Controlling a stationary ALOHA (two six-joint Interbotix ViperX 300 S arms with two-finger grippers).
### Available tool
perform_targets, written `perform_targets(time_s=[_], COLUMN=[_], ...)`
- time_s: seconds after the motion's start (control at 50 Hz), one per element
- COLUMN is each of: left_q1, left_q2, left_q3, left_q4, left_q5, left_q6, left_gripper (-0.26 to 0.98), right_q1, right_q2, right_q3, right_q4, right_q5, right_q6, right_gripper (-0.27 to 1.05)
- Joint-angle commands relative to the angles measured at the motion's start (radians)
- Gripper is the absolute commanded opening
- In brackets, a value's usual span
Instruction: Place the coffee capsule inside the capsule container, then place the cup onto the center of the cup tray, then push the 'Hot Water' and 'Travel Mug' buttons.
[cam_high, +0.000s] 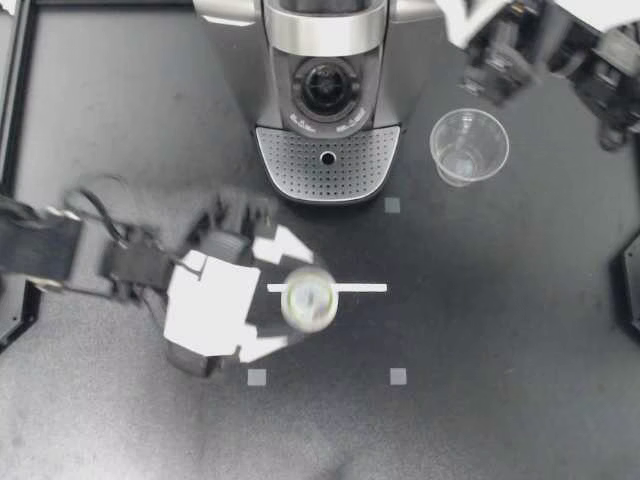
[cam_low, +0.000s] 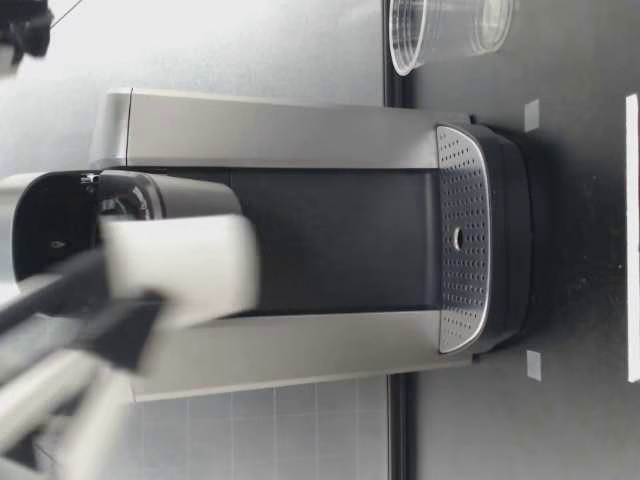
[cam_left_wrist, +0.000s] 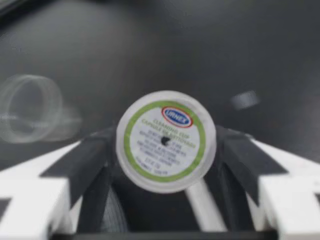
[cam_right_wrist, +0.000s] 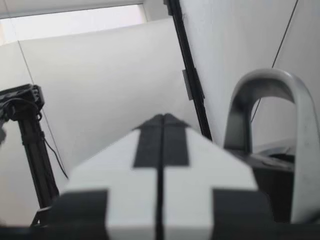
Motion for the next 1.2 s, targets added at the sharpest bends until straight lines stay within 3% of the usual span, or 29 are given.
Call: perform_targets(time_s=[0.0, 0.12, 0.3, 0.38, 0.52, 0.7, 1.18], left_q1=[0.008, 0.008, 0.009, 0.012, 0.018, 0.046, 0.098], left_q2=[-0.032, -0.032, -0.032, -0.034, -0.034, -0.031, 0.005], left_q3=[-0.078, -0.114, -0.110, -0.097, -0.064, -0.029, -0.023], left_q4=[0.160, 0.374, 0.635, 0.738, 0.864, 0.916, 0.914], left_q5=[0.084, 0.137, 0.143, 0.144, 0.152, 0.153, 0.117], left_q6=[-0.005, -0.037, -0.158, -0.241, -0.351, -0.430, -0.443], left_gripper=[0.42, 0.42, 0.41, 0.41, 0.41, 0.41, 0.41], right_q1=[0.002, 0.002, 0.002, 0.002, 0.002, 0.002, 0.002], right_q2=[-0.037, -0.057, -0.067, -0.067, -0.067, -0.066, -0.061], right_q3=[0.006, 0.035, 0.054, 0.057, 0.058, 0.058, 0.058], right_q4=[0.000, 0.000, 0.002, 0.002, 0.002, 0.002, 0.002], right_q5=[-0.006, -0.003, -0.003, -0.003, -0.003, -0.003, -0.003], right_q6=[-0.002, -0.003, -0.003, -0.005, -0.005, -0.005, -0.005], right_gripper=[0.03, 0.03, 0.03, 0.03, 0.03, 0.03, 0.03])
